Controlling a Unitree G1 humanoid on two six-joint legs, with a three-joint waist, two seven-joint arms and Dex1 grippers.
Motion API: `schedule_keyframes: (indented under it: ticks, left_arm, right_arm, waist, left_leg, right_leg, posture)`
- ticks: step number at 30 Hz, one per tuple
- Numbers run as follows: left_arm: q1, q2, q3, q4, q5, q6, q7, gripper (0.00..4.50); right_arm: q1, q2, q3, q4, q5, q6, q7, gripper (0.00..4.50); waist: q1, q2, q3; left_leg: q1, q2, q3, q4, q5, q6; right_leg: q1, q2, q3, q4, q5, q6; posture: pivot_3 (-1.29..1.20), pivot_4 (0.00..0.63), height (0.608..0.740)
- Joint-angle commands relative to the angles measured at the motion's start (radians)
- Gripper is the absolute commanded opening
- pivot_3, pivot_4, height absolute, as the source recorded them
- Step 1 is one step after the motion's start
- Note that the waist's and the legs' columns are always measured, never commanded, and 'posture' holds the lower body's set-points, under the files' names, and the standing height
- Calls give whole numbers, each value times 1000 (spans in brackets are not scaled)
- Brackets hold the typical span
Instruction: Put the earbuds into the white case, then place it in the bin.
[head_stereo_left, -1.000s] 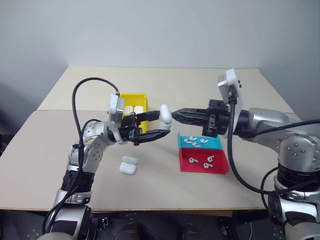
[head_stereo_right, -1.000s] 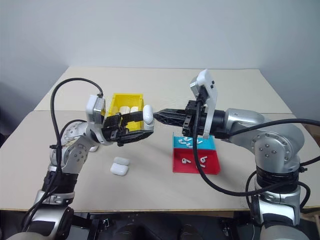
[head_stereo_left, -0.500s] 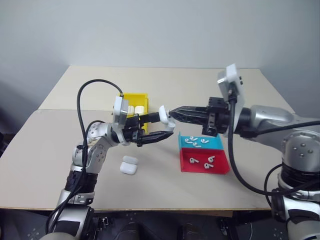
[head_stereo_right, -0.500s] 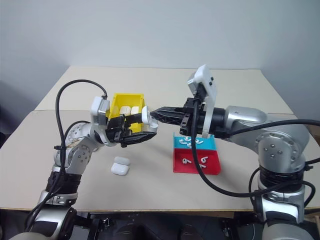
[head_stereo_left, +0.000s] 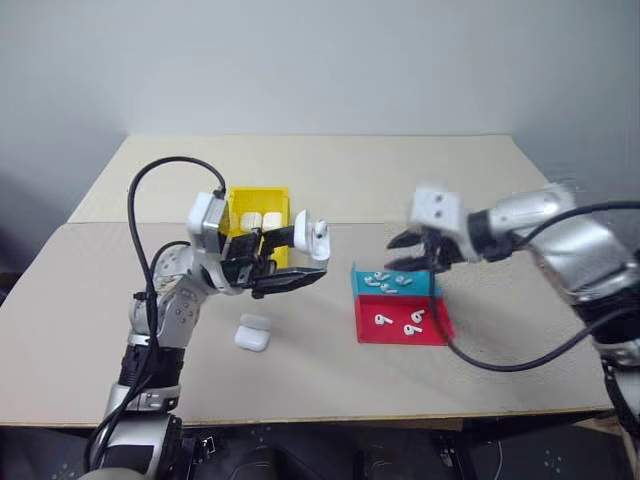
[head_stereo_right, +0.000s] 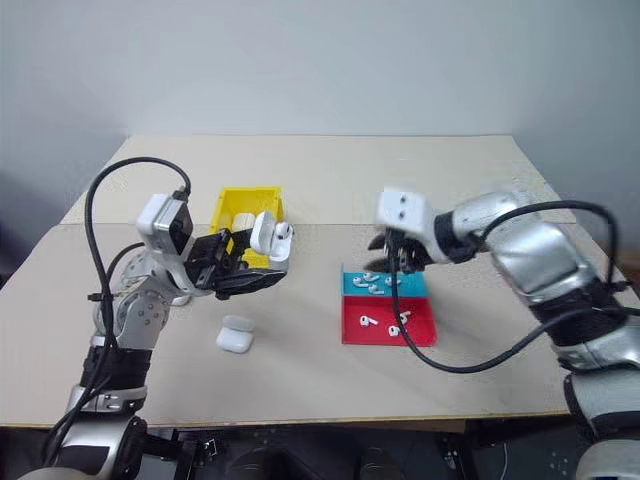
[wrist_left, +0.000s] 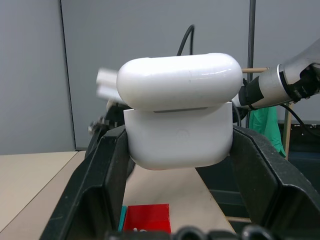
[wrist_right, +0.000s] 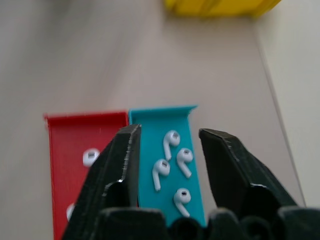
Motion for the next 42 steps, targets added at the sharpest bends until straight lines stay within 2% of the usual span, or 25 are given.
schedule_keyframes:
  ticks: [1, 10, 15, 19, 27, 36, 38, 42]
  left_arm:
    - [7, 8, 18, -56, -17, -16, 3, 2769]
    - [45, 12, 26, -96, -11, -22, 38, 2769]
    - [68, 12, 28, -130, -9, -24, 66, 2769]
    - [97, 17, 32, -166, -11, -22, 89, 2769]
    - [155, 37, 48, -235, -22, -16, 135, 2769]
    - [186, 52, 59, -272, -26, -18, 167, 2769]
    - [190, 53, 59, -276, -27, -18, 170, 2769]
    - [194, 53, 58, -280, -27, -20, 176, 2769]
  right_arm:
    - [-68, 36, 47, 138, -151, -182, 89, 2990]
    - [-214, 197, 135, 622, -418, -613, 178, 2990]
    - [-320, 292, 178, 922, -562, -826, 120, 2990]
    - [-368, 348, 175, 1068, -623, -907, 104, 2990]
    - [-396, 417, 164, 1187, -703, -962, 65, 2990]
    - [-399, 434, 156, 1229, -770, -972, 19, 2990]
    - [-399, 436, 153, 1233, -776, -970, 20, 2644]
    - [-394, 440, 145, 1237, -782, -966, 16, 2644]
  waist:
    - [-1, 0, 0]
    - [-2, 1, 0]
    - [-3, 1, 1]
    - [-4, 2, 1]
    - [-4, 3, 2]
    - [-5, 4, 2]
    - [-5, 4, 2]
    - [-5, 4, 2]
  left_leg:
    - [0, 0, 0, 0, 0, 0]
    - [1, 0, 0, 1, 1, -1]
    - [1, 0, 1, 0, 3, -6]
    - [1, 0, 1, 0, 4, -7]
    - [1, 1, 1, 0, 5, -9]
    - [2, 1, 1, 0, 6, -10]
    - [2, 1, 1, 0, 6, -10]
    - [2, 1, 1, 0, 6, -10]
  right_leg:
    - [0, 0, 0, 0, 0, 0]
    - [1, 0, -1, 1, 0, 0]
    - [0, 0, 0, 1, 0, 0]
    - [0, 0, 0, 1, 0, 0]
    - [1, 0, 0, 2, 0, 0]
    - [1, 0, 0, 2, 0, 0]
    - [1, 0, 0, 2, 0, 0]
    - [1, 0, 0, 2, 0, 0]
  posture:
    - [0, 150, 740]
    - [0, 150, 740]
    - [0, 150, 740]
    - [0, 150, 740]
    - [0, 150, 740]
    - [0, 150, 740]
    - [0, 150, 740]
    - [0, 150, 740]
